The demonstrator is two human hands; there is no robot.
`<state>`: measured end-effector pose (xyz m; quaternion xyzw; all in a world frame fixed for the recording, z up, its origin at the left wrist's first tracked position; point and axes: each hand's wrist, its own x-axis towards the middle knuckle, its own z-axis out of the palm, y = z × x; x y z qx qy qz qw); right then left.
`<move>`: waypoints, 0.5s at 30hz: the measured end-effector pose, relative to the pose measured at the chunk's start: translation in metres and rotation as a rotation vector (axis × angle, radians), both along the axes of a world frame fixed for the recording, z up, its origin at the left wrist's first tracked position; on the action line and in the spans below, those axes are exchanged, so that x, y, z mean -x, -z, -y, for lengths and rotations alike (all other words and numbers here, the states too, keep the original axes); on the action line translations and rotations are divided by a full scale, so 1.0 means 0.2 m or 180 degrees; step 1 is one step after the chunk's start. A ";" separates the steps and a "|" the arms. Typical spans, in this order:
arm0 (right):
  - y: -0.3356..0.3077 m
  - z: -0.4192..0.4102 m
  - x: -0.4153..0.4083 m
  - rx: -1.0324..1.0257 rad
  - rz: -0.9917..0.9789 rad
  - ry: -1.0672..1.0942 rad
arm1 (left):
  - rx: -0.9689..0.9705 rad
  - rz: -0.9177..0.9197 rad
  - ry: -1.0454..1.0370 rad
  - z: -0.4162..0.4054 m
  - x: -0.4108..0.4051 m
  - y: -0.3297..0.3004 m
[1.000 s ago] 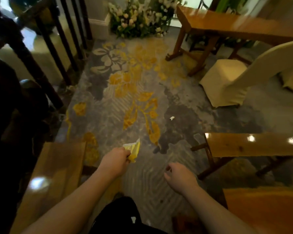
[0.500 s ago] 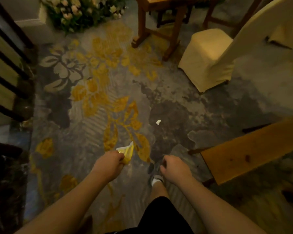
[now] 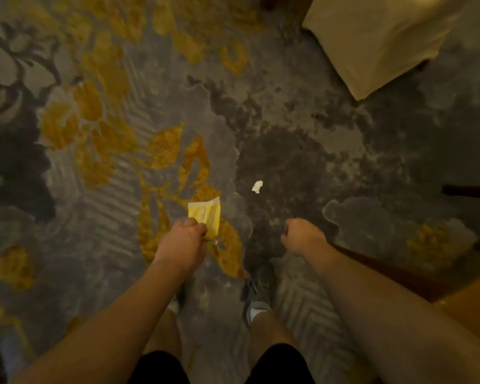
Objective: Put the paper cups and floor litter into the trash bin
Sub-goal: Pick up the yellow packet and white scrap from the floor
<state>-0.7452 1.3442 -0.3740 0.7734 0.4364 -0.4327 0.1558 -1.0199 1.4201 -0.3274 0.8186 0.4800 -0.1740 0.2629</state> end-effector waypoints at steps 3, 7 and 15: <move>0.45 -0.20 0.00 -0.0028 -0.0020 0.0218 | -0.0047 -0.0262 0.0324 -0.23 -0.06 0.48; 1.04 -0.40 0.03 -0.0040 0.0000 0.0256 | -0.0012 -0.0484 0.0570 -0.42 -0.10 1.09; 1.91 -0.70 0.03 -0.0447 0.0259 0.0153 | -0.0236 -0.0461 0.0939 -0.62 -0.13 1.91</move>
